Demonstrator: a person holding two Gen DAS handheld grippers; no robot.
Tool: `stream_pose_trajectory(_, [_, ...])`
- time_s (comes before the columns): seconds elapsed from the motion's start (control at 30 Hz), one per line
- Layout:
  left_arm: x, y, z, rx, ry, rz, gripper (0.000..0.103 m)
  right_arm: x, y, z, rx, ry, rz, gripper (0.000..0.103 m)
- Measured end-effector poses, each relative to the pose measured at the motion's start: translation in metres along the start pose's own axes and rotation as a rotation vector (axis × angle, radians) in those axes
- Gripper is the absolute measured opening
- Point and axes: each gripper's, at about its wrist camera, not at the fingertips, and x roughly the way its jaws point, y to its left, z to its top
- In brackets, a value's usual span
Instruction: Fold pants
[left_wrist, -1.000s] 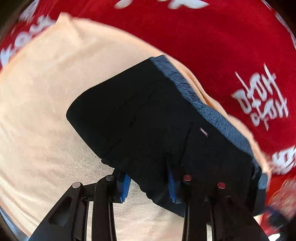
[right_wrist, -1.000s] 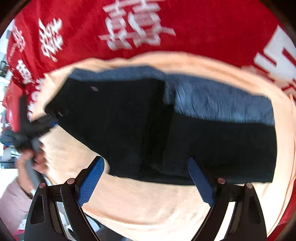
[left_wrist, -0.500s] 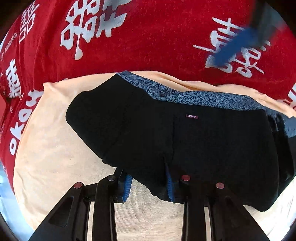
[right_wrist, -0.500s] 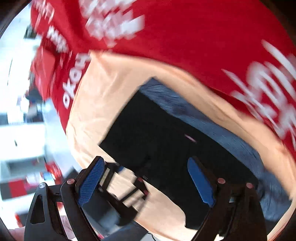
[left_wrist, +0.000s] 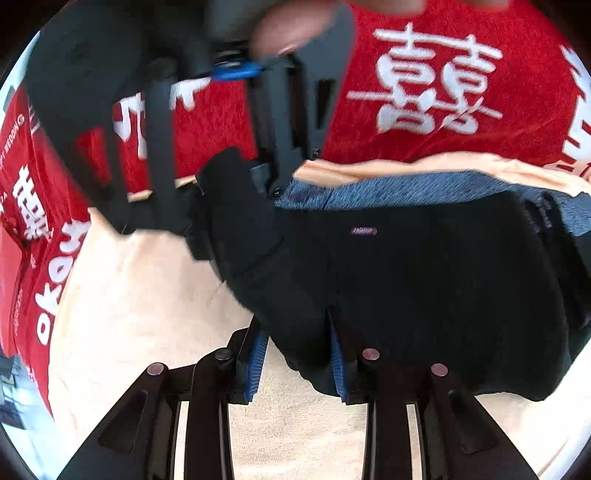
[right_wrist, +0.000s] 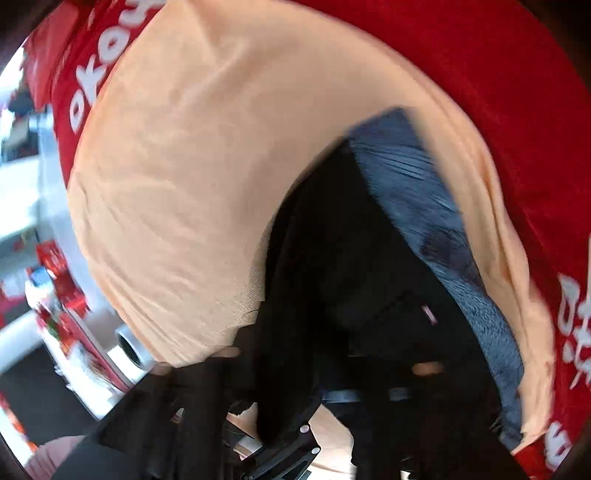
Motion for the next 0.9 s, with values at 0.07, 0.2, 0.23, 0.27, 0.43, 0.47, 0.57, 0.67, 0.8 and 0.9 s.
stream_pose_trajectory(0.07, [-0.015, -0.009, 0.005, 0.041, -0.03, -0.01, 0.032, -0.02, -0.012, -0.018, 0.013, -0.076, 0.047, 0.019])
stream_pose_trajectory(0.2, [-0.048, -0.023, 0.022, 0.059, -0.073, -0.065, 0.032, -0.054, -0.044, -0.068, 0.074, -0.21, 0.19, 0.018])
stream_pose_trajectory(0.23, [-0.057, -0.029, 0.027, 0.064, -0.084, -0.084, 0.032, -0.065, -0.054, -0.083, 0.096, -0.252, 0.228, 0.018])
stream_pose_trajectory(0.27, [-0.069, -0.037, 0.031, 0.075, -0.098, -0.105, 0.032, -0.074, -0.065, -0.1, 0.122, -0.292, 0.268, 0.018])
stream_pose_trajectory(0.43, [-0.113, -0.089, 0.048, 0.164, -0.151, -0.196, 0.033, -0.111, -0.129, -0.199, 0.234, -0.505, 0.439, 0.018])
stream_pose_trajectory(0.47, [-0.122, -0.104, 0.051, 0.184, -0.158, -0.224, 0.033, -0.115, -0.141, -0.221, 0.253, -0.548, 0.462, 0.018])
stream_pose_trajectory(0.57, [-0.142, -0.147, 0.059, 0.236, -0.162, -0.289, 0.033, -0.12, -0.181, -0.285, 0.331, -0.648, 0.52, 0.018])
stream_pose_trajectory(0.67, [-0.15, -0.201, 0.062, 0.306, -0.156, -0.34, 0.033, -0.111, -0.223, -0.347, 0.433, -0.732, 0.571, 0.018])
stream_pose_trajectory(0.8, [-0.145, -0.27, 0.058, 0.374, -0.109, -0.386, 0.033, -0.084, -0.278, -0.407, 0.555, -0.786, 0.609, 0.018])
stream_pose_trajectory(0.9, [-0.13, -0.315, 0.044, 0.419, -0.066, -0.388, 0.033, -0.06, -0.316, -0.439, 0.612, -0.786, 0.617, 0.018])
